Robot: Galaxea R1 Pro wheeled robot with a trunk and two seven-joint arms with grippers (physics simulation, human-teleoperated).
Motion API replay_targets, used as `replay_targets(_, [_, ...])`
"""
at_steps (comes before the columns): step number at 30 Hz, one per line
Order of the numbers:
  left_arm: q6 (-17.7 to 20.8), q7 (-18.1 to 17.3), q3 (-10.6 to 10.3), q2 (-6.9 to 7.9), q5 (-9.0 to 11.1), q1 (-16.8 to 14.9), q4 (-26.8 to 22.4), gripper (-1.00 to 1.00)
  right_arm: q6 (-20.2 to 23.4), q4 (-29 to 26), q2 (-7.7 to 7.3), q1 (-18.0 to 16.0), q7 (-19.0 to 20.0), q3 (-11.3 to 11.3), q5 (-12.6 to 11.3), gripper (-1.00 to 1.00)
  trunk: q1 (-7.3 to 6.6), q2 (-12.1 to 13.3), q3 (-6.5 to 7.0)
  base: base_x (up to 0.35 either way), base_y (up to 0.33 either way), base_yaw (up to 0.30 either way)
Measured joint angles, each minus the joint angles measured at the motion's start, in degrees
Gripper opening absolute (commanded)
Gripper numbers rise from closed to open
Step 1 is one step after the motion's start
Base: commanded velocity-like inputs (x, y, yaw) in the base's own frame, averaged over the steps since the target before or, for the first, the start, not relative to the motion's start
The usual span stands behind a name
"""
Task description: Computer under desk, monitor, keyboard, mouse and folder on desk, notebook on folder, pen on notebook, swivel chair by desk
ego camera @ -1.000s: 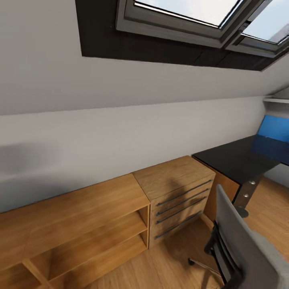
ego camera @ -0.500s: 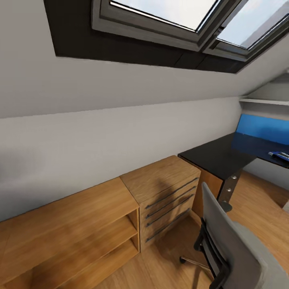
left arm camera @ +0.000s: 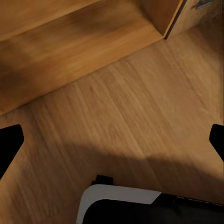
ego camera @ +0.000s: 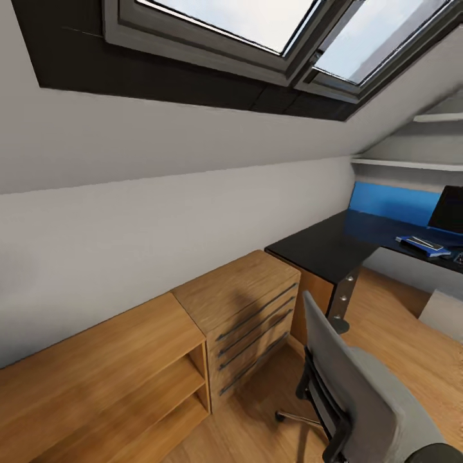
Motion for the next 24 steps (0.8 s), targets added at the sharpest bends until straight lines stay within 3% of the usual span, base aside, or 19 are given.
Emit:
replay_targets(8, [0.0,0.0,0.0,0.00,0.0,0.0,0.0,1.00,0.0,0.0,0.00,0.0,0.0,0.0,0.0,1.00,0.01,0.0,0.19,-0.030,0.058,-0.244])
replay_targets(24, [-0.1,-0.1,0.0,0.00,0.0,0.0,0.0,1.00,0.0,0.0,0.00,0.0,0.0,0.1,0.0,1.00,0.00,0.0,0.36,-0.059,0.260,-0.245])
